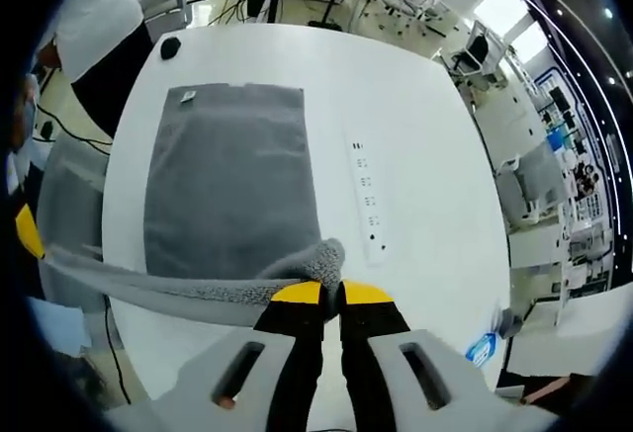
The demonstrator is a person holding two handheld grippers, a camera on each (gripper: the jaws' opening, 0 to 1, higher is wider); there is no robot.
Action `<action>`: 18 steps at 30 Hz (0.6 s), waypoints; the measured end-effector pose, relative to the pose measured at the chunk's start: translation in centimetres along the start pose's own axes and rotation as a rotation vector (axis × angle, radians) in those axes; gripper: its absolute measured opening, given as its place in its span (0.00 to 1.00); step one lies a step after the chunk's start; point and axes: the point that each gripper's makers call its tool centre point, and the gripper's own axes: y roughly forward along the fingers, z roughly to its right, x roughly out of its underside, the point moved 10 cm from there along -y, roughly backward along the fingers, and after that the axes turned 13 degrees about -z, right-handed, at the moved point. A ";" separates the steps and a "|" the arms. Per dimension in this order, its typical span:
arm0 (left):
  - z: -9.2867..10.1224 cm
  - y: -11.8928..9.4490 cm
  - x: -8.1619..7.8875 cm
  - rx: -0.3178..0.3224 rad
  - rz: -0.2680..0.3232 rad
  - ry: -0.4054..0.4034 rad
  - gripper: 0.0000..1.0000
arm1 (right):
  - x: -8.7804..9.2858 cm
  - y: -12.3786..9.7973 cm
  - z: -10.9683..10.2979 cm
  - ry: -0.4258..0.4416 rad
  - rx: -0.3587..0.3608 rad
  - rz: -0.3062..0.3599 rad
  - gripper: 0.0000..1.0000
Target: Fold the towel on the table until its edges align and the towel forms a compact rectangular stack.
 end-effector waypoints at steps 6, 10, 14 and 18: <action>-0.7 -0.8 1.0 -0.010 0.003 -0.008 0.00 | -1.9 0.0 0.3 -0.010 0.002 0.004 0.03; -0.9 -1.1 1.6 -0.011 0.001 -0.009 0.00 | -3.0 0.2 0.2 -0.019 0.000 0.009 0.03; -1.4 -1.7 2.5 -0.015 -0.003 -0.012 0.00 | -4.4 0.3 -0.1 -0.021 -0.003 0.012 0.03; -2.0 -2.5 3.4 -0.023 -0.004 -0.020 0.00 | -5.5 0.3 0.1 -0.025 -0.003 0.015 0.03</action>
